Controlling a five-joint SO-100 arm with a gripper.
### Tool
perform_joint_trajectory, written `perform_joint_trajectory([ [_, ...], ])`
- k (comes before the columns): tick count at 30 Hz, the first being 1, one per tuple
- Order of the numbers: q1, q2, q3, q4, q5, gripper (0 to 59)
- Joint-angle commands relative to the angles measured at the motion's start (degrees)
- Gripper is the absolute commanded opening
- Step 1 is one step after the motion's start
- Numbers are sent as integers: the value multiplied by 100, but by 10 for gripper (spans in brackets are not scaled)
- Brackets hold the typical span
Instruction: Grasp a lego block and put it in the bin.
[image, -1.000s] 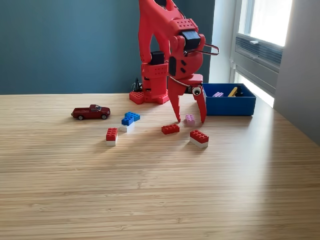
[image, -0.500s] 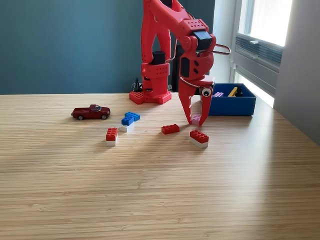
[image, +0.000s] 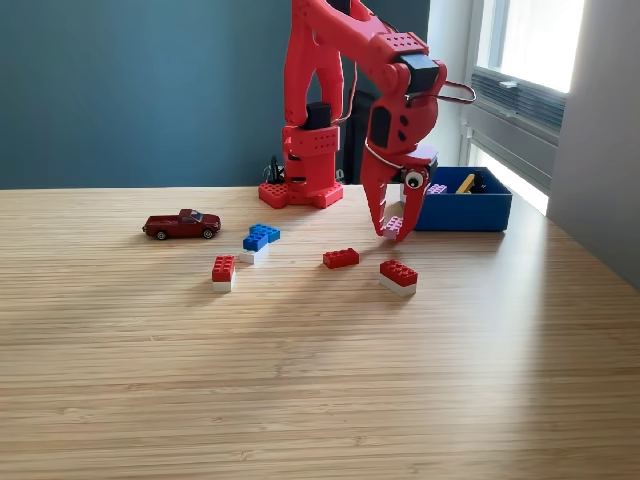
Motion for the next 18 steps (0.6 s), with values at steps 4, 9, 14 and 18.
perform_joint_trajectory([
  [4,-220,149,-738,439,62,1],
  [9,-281,158,-1512,949,185,1],
  [14,-457,158,-2347,1415,316,1],
  [18,-1020,158,-2461,1582,589,1],
])
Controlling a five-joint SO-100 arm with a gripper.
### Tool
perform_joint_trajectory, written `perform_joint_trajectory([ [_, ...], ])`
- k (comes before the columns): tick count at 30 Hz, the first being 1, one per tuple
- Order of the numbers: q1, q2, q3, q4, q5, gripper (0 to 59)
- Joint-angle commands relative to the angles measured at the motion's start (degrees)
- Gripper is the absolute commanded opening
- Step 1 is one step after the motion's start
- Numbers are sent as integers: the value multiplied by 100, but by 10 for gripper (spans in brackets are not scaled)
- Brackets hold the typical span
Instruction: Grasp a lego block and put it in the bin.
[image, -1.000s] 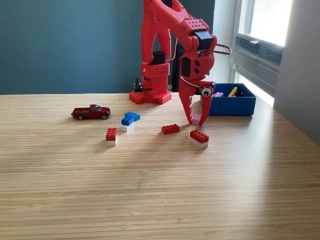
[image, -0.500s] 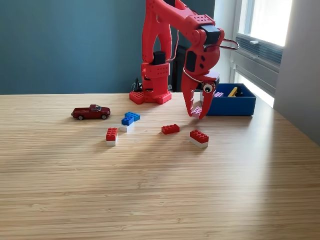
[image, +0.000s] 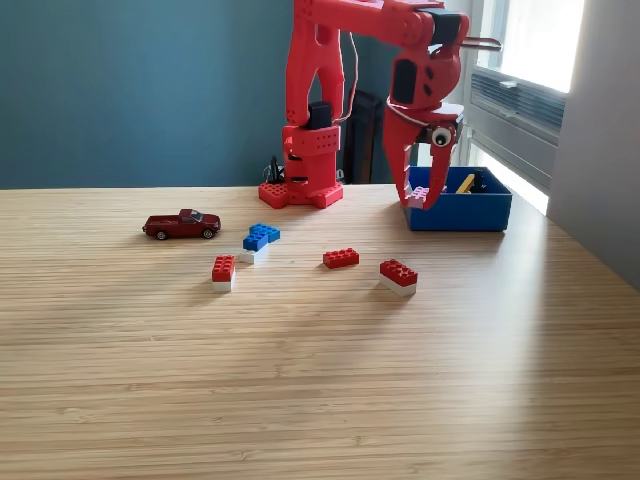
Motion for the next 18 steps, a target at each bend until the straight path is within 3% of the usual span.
perform_joint_trajectory([
  [1,-712,167,-466,202,299,1],
  [11,-2408,167,-237,193,1028,1],
  [18,-2944,114,-70,185,1143,1],
])
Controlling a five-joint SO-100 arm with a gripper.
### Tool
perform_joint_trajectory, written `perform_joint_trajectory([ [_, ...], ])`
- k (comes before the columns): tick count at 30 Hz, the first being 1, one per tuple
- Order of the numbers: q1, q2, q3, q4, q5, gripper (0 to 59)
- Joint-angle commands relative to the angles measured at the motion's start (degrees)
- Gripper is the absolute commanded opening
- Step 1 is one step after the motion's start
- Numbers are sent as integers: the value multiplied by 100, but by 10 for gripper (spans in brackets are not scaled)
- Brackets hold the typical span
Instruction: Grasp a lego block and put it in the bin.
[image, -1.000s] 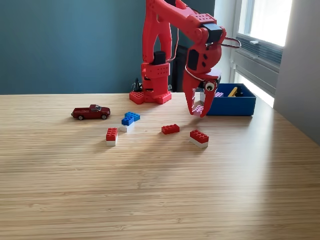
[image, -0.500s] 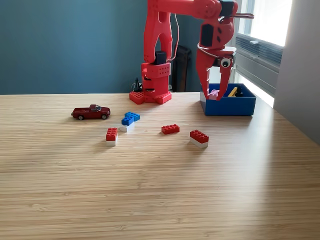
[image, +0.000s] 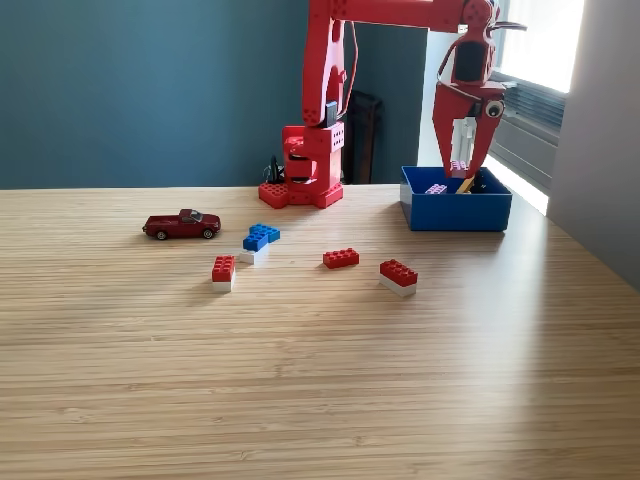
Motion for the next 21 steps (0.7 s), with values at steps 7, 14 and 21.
perform_joint_trajectory([
  [7,-457,105,220,62,-176,8],
  [14,-378,149,343,62,-237,234],
  [21,79,149,-97,62,9,202],
])
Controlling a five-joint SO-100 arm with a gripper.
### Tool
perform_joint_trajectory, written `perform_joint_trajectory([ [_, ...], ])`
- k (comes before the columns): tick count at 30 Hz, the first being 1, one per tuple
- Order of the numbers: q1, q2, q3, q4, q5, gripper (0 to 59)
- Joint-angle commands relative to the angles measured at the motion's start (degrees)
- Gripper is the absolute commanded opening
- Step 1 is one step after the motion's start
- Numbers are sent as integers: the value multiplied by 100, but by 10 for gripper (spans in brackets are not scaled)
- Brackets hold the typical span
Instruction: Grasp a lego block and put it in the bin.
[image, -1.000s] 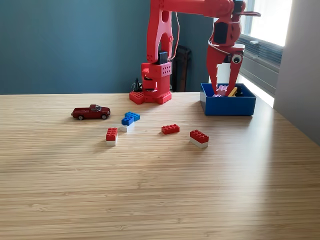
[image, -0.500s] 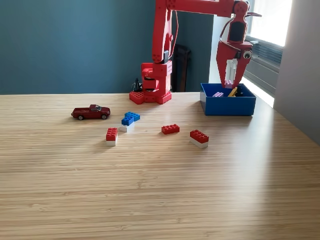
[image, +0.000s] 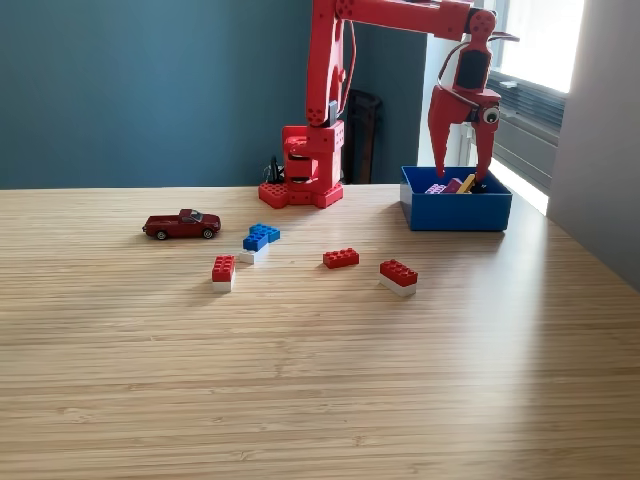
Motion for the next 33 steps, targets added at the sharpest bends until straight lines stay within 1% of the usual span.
perform_joint_trajectory([
  [1,510,149,-545,53,193,184],
  [5,1195,167,-650,-141,466,99],
  [9,1934,167,-765,-308,747,60],
  [10,2118,167,-765,-369,817,42],
  [11,2303,167,-765,-439,905,38],
  [12,2487,167,-765,-519,993,21],
  [16,3287,167,-826,-694,1222,2],
  [20,4052,158,-1081,-703,1362,1],
  [26,4667,158,-949,-703,1125,1],
  [33,5080,158,-923,-721,1011,1],
])
